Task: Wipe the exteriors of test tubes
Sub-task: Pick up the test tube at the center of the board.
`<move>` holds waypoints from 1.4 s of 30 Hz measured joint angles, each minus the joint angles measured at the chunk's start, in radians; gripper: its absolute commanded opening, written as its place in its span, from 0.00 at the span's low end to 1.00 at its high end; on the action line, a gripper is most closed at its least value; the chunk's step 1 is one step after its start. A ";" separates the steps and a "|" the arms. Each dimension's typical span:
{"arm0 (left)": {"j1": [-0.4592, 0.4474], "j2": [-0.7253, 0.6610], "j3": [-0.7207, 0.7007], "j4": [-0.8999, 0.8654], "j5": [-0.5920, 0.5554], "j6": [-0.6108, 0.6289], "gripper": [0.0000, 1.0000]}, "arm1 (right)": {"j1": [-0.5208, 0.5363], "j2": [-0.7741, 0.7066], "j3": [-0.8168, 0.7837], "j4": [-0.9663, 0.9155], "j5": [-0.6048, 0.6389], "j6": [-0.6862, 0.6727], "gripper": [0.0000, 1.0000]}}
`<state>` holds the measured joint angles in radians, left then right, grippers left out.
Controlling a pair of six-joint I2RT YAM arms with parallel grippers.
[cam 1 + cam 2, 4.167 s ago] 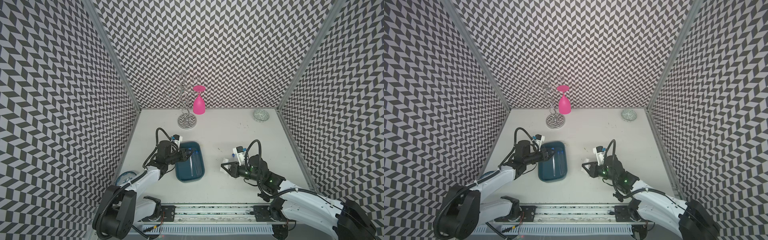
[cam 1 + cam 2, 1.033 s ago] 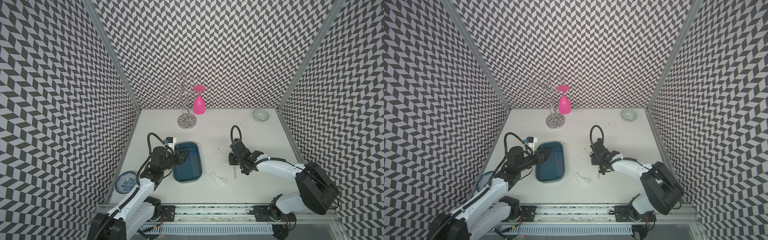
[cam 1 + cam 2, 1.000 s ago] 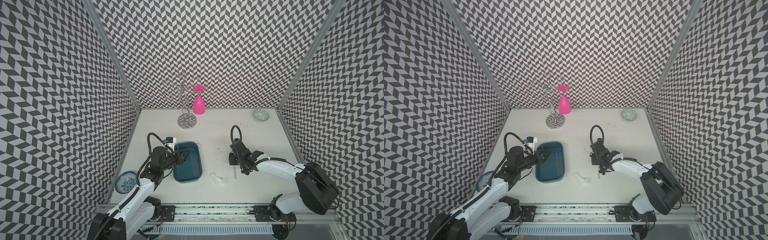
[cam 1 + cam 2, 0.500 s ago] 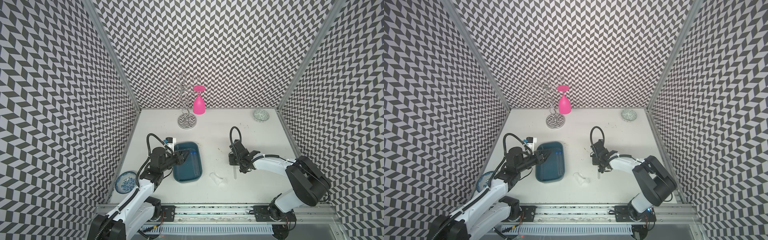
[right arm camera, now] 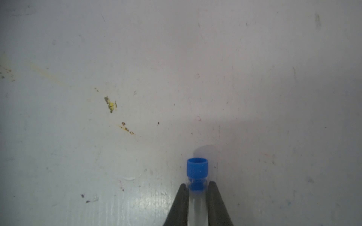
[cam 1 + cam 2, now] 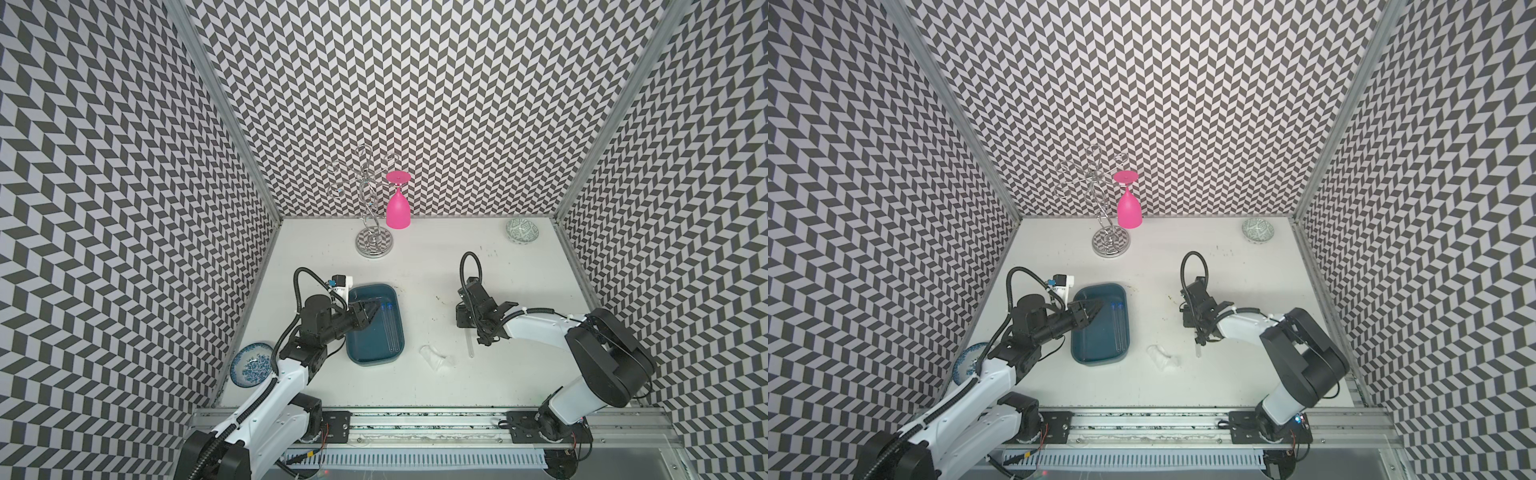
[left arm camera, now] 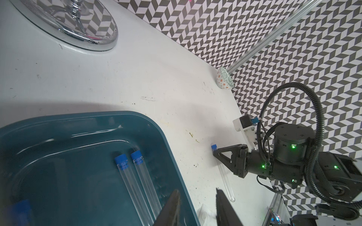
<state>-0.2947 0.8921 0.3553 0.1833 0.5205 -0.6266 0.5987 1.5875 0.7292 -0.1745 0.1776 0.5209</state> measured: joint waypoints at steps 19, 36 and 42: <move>-0.354 0.276 0.008 0.347 0.072 -0.116 0.45 | -0.021 -0.291 0.097 0.043 -0.211 0.067 0.16; -0.462 0.570 0.130 0.754 0.121 -0.328 0.51 | -0.021 -0.409 0.020 0.365 -0.354 0.225 0.16; -0.480 0.635 0.158 0.816 0.123 -0.366 0.40 | -0.022 -0.420 -0.010 0.420 -0.378 0.249 0.16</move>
<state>-0.7746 1.5272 0.5129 0.9993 0.6437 -0.9924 0.5770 1.1675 0.7197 0.2451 -0.2008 0.7696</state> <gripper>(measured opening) 0.435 0.158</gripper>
